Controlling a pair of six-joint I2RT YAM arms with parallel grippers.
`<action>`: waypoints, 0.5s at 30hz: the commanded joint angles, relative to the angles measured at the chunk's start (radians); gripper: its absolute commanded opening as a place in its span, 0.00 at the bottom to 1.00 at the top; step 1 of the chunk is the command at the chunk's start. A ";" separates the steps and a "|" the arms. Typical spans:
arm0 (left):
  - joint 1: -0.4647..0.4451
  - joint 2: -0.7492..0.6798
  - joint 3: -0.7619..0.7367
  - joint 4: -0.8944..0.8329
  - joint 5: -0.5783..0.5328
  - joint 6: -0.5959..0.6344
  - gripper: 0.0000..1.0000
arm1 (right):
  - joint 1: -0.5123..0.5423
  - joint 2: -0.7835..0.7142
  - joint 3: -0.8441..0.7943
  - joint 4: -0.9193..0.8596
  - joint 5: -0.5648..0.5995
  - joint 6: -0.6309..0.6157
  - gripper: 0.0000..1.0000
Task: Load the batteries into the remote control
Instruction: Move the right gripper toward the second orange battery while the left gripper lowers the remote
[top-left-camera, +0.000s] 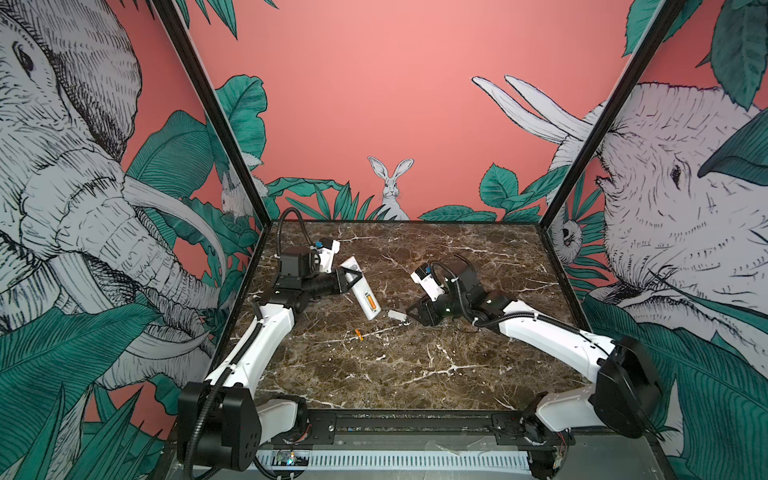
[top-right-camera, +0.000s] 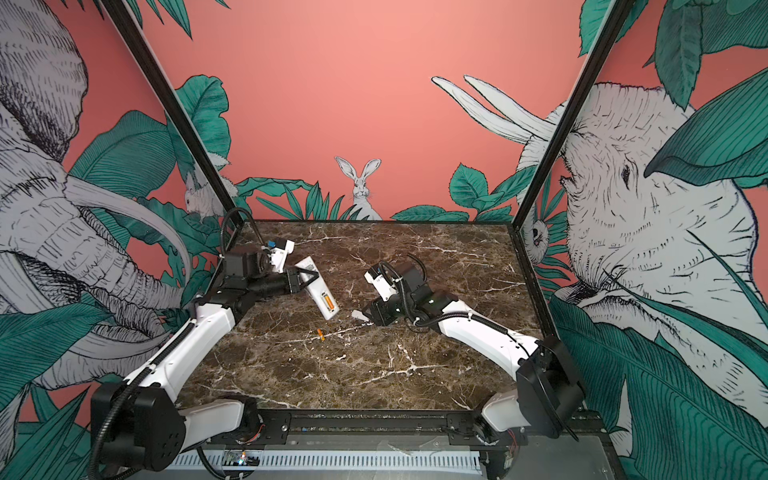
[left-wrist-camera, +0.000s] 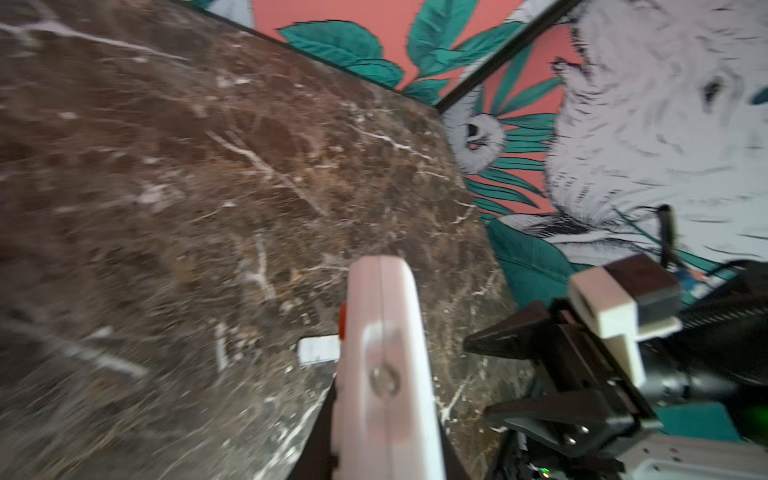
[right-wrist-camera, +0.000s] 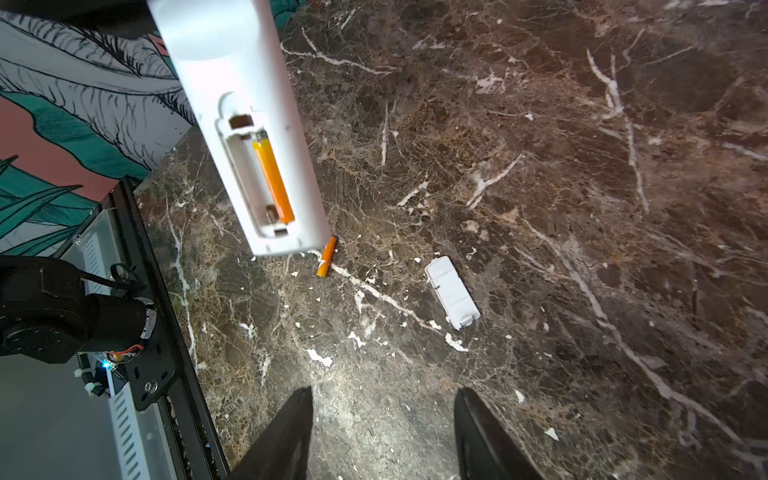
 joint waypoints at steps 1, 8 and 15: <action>0.035 -0.068 0.051 -0.272 -0.213 0.147 0.00 | 0.051 0.071 0.046 0.044 0.032 0.034 0.56; 0.065 -0.179 0.048 -0.391 -0.458 0.236 0.00 | 0.188 0.283 0.186 0.009 0.132 0.085 0.56; 0.068 -0.291 0.023 -0.434 -0.633 0.288 0.00 | 0.282 0.472 0.391 -0.085 0.200 0.108 0.53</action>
